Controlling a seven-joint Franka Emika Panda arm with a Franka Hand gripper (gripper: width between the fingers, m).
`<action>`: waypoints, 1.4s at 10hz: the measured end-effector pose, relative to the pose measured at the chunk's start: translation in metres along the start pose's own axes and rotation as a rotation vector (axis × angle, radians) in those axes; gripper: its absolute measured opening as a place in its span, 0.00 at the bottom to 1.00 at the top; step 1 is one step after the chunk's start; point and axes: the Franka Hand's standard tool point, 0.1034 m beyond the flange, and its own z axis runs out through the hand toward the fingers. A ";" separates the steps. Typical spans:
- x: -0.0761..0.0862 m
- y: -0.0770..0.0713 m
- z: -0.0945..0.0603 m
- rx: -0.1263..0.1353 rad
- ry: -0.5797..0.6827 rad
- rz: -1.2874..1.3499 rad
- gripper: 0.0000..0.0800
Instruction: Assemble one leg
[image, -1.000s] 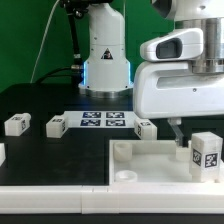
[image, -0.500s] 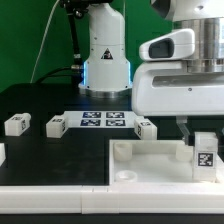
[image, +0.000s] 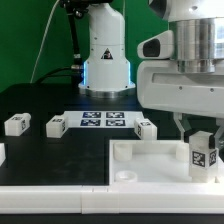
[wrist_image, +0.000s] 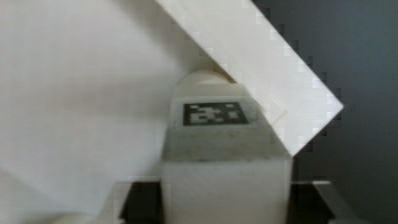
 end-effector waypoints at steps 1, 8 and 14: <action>-0.001 0.000 0.000 0.000 0.013 0.110 0.36; -0.004 0.000 0.000 -0.001 0.010 0.310 0.75; -0.006 -0.002 -0.001 -0.006 0.016 -0.323 0.81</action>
Offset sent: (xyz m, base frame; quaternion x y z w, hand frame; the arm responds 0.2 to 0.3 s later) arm 0.0013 -0.0005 0.0027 0.0088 -0.0110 0.2315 0.9727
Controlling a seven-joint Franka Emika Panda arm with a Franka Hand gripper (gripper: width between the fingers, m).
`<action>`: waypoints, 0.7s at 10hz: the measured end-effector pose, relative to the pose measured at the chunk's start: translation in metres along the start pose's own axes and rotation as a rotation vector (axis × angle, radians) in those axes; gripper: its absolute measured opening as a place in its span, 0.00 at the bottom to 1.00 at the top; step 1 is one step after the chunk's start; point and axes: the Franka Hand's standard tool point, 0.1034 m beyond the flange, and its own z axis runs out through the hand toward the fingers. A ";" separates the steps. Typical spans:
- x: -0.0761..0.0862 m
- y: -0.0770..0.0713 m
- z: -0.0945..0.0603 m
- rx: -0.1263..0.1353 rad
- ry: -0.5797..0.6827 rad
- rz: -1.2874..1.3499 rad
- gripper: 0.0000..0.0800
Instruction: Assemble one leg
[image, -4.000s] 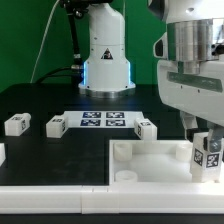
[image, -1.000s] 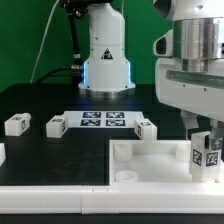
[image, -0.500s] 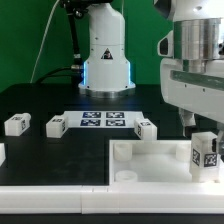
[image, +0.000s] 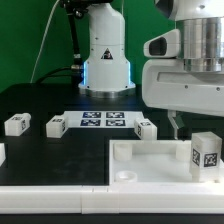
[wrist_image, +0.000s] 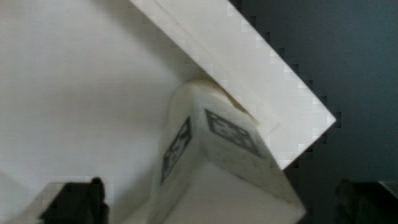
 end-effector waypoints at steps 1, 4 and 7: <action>-0.001 -0.001 0.000 0.000 0.000 -0.066 0.81; 0.000 -0.001 -0.001 -0.001 0.002 -0.398 0.81; 0.000 0.000 0.000 -0.006 0.002 -0.614 0.81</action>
Offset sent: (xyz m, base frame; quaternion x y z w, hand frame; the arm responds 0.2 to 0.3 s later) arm 0.0063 0.0088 -0.0003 0.0452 -0.0375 -0.2037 0.9773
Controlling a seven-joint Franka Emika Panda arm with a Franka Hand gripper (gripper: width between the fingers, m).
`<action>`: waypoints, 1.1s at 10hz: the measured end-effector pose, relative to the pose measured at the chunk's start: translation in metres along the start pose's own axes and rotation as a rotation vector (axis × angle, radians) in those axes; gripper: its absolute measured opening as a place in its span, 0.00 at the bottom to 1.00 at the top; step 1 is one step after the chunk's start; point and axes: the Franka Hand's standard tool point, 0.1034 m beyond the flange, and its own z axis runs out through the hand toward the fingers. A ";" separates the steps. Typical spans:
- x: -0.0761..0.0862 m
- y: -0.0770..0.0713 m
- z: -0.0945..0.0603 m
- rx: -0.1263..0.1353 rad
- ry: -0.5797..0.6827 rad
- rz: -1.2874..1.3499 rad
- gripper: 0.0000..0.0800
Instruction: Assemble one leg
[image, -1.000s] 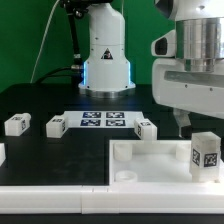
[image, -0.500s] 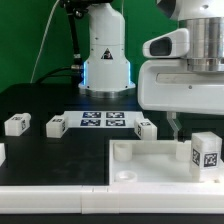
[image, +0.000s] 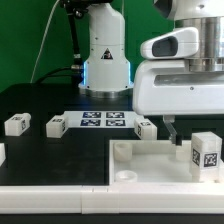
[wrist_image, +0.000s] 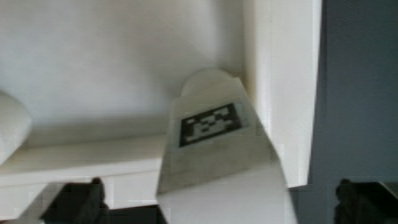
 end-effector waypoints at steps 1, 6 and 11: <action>0.000 0.001 0.000 -0.003 0.000 -0.025 0.81; 0.000 0.001 0.000 -0.003 0.000 0.011 0.36; -0.002 0.025 -0.001 -0.047 -0.007 0.585 0.36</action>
Offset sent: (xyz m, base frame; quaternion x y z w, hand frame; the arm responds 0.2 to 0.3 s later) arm 0.0000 0.0000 0.0000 0.0000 0.0000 0.0799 0.9968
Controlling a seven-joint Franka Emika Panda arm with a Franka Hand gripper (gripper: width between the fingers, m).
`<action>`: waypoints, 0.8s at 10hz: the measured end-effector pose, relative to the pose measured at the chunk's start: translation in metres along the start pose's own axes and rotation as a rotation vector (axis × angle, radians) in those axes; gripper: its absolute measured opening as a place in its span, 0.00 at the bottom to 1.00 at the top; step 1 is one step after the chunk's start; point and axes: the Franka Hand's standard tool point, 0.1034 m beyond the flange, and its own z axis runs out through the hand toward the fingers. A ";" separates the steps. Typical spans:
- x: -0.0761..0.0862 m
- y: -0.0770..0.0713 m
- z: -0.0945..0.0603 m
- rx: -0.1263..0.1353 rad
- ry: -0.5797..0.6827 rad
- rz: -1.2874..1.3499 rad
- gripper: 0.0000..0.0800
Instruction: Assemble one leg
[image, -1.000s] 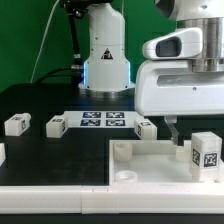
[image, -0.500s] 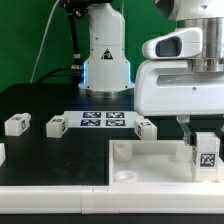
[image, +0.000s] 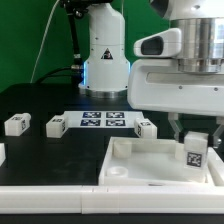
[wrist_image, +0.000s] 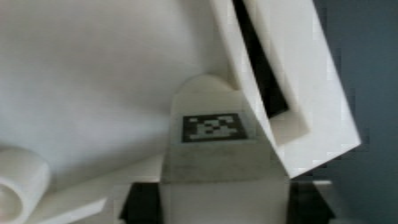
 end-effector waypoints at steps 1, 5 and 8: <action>0.003 0.006 0.000 -0.012 0.005 0.083 0.37; 0.010 0.019 -0.001 -0.043 0.017 0.217 0.38; 0.009 0.018 -0.001 -0.043 0.017 0.217 0.76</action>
Offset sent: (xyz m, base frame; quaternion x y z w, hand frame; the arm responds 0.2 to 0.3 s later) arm 0.0016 0.0019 -0.0020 -0.0043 0.0116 0.2088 0.9779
